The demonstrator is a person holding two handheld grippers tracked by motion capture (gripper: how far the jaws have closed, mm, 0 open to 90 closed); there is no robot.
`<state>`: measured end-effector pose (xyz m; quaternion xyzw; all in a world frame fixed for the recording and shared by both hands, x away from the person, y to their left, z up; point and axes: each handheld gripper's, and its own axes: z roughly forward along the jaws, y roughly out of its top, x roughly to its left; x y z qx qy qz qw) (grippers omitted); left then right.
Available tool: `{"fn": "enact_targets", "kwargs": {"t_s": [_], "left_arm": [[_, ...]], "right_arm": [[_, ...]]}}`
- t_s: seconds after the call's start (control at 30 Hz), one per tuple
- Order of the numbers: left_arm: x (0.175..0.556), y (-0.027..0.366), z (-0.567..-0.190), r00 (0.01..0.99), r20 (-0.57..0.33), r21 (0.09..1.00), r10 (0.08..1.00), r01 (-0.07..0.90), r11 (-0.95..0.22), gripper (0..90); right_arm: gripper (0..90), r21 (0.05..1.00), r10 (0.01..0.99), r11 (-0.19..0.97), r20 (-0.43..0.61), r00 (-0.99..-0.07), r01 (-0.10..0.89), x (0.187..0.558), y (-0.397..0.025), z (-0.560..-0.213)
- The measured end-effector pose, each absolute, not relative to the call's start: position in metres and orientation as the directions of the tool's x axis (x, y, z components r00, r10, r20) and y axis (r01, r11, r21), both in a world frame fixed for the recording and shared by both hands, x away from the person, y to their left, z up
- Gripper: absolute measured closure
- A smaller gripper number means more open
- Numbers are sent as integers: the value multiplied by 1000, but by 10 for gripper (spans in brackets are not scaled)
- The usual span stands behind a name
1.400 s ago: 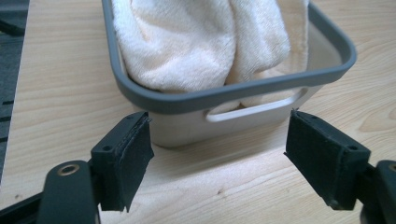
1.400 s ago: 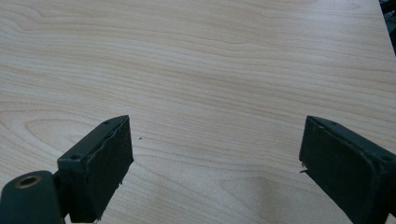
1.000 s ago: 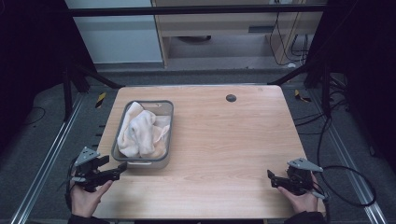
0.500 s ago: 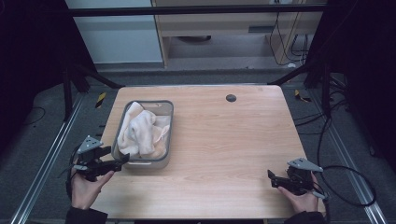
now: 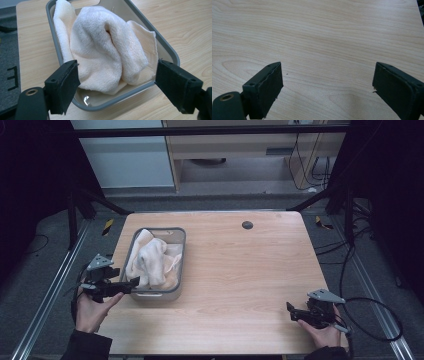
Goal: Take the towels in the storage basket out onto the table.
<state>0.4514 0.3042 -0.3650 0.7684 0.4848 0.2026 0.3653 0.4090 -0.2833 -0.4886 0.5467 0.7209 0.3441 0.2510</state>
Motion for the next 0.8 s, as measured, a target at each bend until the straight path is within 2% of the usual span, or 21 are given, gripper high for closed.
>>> {"fn": "enact_targets", "kwargs": {"t_s": [0.8], "left_arm": [[484,292,-350,466,1,707,885,626,-330,180]], "right_arm": [[94,763,960,183,-2,-282,620,410,-284,-490]]}}
